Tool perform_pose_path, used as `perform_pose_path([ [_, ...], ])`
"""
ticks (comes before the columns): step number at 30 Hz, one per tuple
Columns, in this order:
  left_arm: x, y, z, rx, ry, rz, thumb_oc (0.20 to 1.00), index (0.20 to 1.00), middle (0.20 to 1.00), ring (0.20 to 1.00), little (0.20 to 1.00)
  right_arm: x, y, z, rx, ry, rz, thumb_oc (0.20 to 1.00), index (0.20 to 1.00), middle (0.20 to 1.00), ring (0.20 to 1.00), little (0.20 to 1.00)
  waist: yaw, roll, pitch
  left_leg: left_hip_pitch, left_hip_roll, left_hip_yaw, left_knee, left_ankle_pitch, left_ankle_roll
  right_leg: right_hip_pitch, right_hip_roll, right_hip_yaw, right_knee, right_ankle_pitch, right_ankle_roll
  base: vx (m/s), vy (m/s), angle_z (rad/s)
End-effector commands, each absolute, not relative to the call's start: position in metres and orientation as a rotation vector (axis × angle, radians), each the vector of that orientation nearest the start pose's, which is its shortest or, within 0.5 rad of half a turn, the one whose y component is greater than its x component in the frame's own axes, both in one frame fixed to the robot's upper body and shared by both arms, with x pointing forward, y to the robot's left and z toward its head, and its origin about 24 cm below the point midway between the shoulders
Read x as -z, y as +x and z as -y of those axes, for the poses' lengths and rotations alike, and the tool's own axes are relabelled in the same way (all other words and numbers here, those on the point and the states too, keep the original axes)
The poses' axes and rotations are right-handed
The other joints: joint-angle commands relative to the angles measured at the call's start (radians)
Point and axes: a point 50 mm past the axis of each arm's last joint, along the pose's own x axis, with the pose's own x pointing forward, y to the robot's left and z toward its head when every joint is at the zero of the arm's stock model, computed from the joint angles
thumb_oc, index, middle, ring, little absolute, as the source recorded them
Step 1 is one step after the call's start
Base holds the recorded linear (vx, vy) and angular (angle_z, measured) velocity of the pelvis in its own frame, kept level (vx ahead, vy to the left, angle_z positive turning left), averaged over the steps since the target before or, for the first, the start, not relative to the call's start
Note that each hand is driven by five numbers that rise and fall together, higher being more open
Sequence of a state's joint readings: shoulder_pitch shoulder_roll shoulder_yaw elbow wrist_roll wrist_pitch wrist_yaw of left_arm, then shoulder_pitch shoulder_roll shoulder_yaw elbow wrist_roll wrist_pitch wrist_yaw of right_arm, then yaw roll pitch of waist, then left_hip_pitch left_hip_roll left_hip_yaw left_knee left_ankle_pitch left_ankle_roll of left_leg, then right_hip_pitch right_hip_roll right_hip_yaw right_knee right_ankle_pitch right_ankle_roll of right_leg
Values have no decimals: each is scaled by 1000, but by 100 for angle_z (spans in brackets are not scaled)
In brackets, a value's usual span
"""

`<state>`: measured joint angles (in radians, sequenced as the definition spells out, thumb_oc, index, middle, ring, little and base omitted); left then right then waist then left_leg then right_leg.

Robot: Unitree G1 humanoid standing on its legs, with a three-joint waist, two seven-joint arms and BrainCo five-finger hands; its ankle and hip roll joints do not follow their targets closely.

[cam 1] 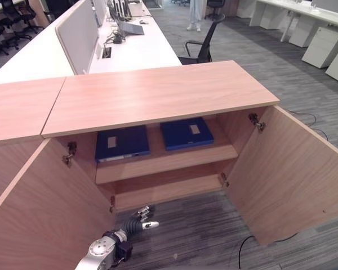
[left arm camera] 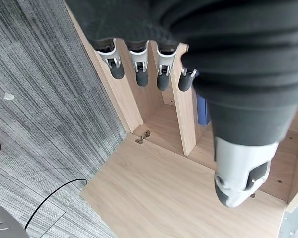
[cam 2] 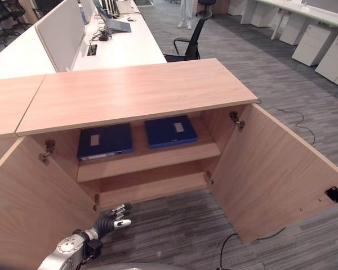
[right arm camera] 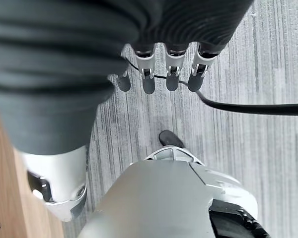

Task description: Put the empty folder in the office cabinet

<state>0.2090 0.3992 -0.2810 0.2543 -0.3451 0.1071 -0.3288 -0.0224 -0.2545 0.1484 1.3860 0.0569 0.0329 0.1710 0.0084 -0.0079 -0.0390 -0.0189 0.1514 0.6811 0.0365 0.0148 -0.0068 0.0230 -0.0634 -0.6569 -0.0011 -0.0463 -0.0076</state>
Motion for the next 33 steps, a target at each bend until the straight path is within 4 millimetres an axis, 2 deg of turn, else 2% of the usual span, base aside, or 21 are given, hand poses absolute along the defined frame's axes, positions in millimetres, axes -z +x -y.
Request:
perform_pose_path([
  [1, 47, 181, -171, 497, -31, -526, 1000, 1000, 1000, 1000, 1000, 167, 53, 244, -50, -178, -1483, 1000, 1000, 1000, 1000, 1000, 14, -8, -9, -28, 77, -29, -51, 54, -69, 39, -41, 16, -81, -22, 73, 0, 0, 0],
  [4, 47, 182, -171, 497, -24, -521, 1000, 1000, 1000, 1000, 1000, 167, 53, 242, -75, -194, -1486, 1000, 1000, 1000, 1000, 1000, 26, -13, 7, -50, 103, -31, -4, 46, -77, 44, -42, 1, -78, -29, 63, -11, -27, 3],
  [5, 45, 184, -171, 499, -19, -511, 1000, 1000, 1000, 1000, 1000, 167, 55, 243, -81, -210, -1481, 1000, 1000, 1000, 1000, 1000, 36, -17, 24, -78, 120, -45, 46, 40, -81, 48, -41, -2, -73, -43, 52, -64, -53, 15],
  [7, 43, 185, -168, 524, -9, -503, 1000, 1000, 1000, 1000, 1000, 166, 56, 248, -61, -219, -1477, 1000, 1000, 1000, 1000, 1000, 50, -21, 46, -127, 164, -29, 129, 45, -96, 67, -33, -36, -80, -72, 28, -79, -61, 55],
  [8, 43, 186, -165, 541, 1, -500, 1000, 1000, 1000, 1000, 1000, 164, 55, 252, -41, -222, -1474, 1000, 1000, 1000, 1000, 1000, 50, -18, 50, -141, 178, -11, 133, 58, -101, 70, -28, -51, -81, -88, 18, -32, 47, 116],
  [9, 40, 187, -158, 580, -4, -490, 1000, 1000, 1000, 1000, 1000, 163, 55, 257, -12, -222, -1468, 1000, 1000, 1000, 1000, 1000, 50, -2, 47, -157, 164, -36, 105, 69, -92, 81, -26, -65, -82, -104, 8, 8, 152, 137],
  [10, 39, 186, -156, 599, -4, -487, 1000, 1000, 1000, 1000, 1000, 163, 56, 259, -1, -217, -1459, 1000, 1000, 1000, 1000, 1000, 47, 4, 36, -148, 148, -43, 86, 60, -84, 87, -30, -76, -81, -98, 12, 84, 326, 178],
  [11, 34, 188, -154, 644, 28, -476, 1000, 1000, 1000, 1000, 1000, 162, 61, 260, 10, -213, -1436, 1000, 1000, 1000, 1000, 1000, 47, 15, 20, -141, 102, -84, 38, 55, -69, 102, -48, -112, -64, -90, 20, 101, 321, 164],
  [15, 24, 194, -148, 732, 87, -438, 1000, 1000, 1000, 1000, 1000, 163, 71, 250, -18, -199, -1405, 1000, 1000, 1000, 1000, 1000, 38, 18, -16, -128, 29, -118, -25, 47, -44, 102, -99, -165, -31, -67, 45, 87, 219, 70],
  [20, 11, 201, -137, 864, 187, -389, 1000, 1000, 1000, 1000, 1000, 165, 82, 233, -115, -229, -1383, 1000, 1000, 1000, 1000, 1000, 33, 12, -31, -124, -12, -132, -45, 36, -28, 98, -133, -180, -23, -34, 77, 43, 117, 34],
  [21, -3, 212, -128, 985, 378, -316, 1000, 1000, 1000, 1000, 1000, 167, 84, 223, -179, -249, -1386, 1000, 1000, 1000, 1000, 1000, 25, 10, -40, -120, -25, -132, -53, 32, -22, 96, -146, -176, -18, -22, 89, 51, 145, 32],
  [22, -11, 217, -121, 1065, 494, -273, 1000, 1000, 1000, 1000, 1000, 168, 82, 217, -216, -252, -1393, 1000, 1000, 1000, 1000, 1000, 21, 9, -44, -117, -32, -132, -56, 30, -20, 97, -153, -177, -15, -18, 93, 56, 136, 22],
  [23, -16, 221, -116, 1115, 585, -240, 1000, 1000, 1000, 1000, 1000, 169, 80, 212, -252, -260, -1405, 1000, 1000, 1000, 1000, 1000, 19, 5, -47, -115, -38, -134, -59, 28, -17, 98, -160, -178, -12, -13, 97, 37, 62, 16],
  [25, -21, 224, -107, 1175, 657, -202, 1000, 1000, 1000, 1000, 1000, 171, 79, 206, -299, -274, -1412, 1000, 1000, 1000, 1000, 1000, 14, 2, -50, -112, -46, -135, -62, 26, -14, 99, -167, -178, -7, -8, 103, 40, 72, 5],
  [27, -19, 233, -89, 1249, 795, -151, 1000, 1000, 1000, 1000, 1000, 171, 85, 198, -386, -324, -1398, 1000, 1000, 1000, 1000, 1000, -1, -9, -51, -106, -65, -139, -67, 18, -4, 90, -192, -166, 8, 3, 113, 61, 123, -6],
  [29, -14, 235, -81, 1274, 825, -141, 1000, 1000, 1000, 1000, 1000, 170, 90, 198, -399, -343, -1381, 1000, 1000, 1000, 1000, 1000, 4, -10, -45, -98, -74, -142, -71, 11, 2, 89, -210, -166, 31, 4, 118, 68, 110, -26],
  [31, -12, 232, -79, 1300, 834, -143, 1000, 1000, 1000, 1000, 1000, 170, 89, 197, -410, -354, -1381, 1000, 1000, 1000, 1000, 1000, 3, -5, -38, -82, -90, -160, -76, -2, 14, 92, -239, -174, 87, 4, 123, 94, 120, -18],
  [32, -10, 229, -80, 1305, 833, -152, 1000, 1000, 1000, 1000, 1000, 170, 86, 197, -412, -344, -1384, 1000, 1000, 1000, 1000, 1000, -2, -1, -33, -67, -104, -183, -84, -11, 19, 86, -268, -172, 139, 22, 137, 104, 61, 7],
  [33, -5, 227, -82, 1297, 833, -165, 1000, 1000, 1000, 1000, 1000, 170, 88, 197, -400, -335, -1373, 1000, 1000, 1000, 1000, 1000, -17, -1, -26, -58, -114, -218, -94, -18, 23, 73, -279, -129, 183, 36, 146, 129, 62, 41],
])
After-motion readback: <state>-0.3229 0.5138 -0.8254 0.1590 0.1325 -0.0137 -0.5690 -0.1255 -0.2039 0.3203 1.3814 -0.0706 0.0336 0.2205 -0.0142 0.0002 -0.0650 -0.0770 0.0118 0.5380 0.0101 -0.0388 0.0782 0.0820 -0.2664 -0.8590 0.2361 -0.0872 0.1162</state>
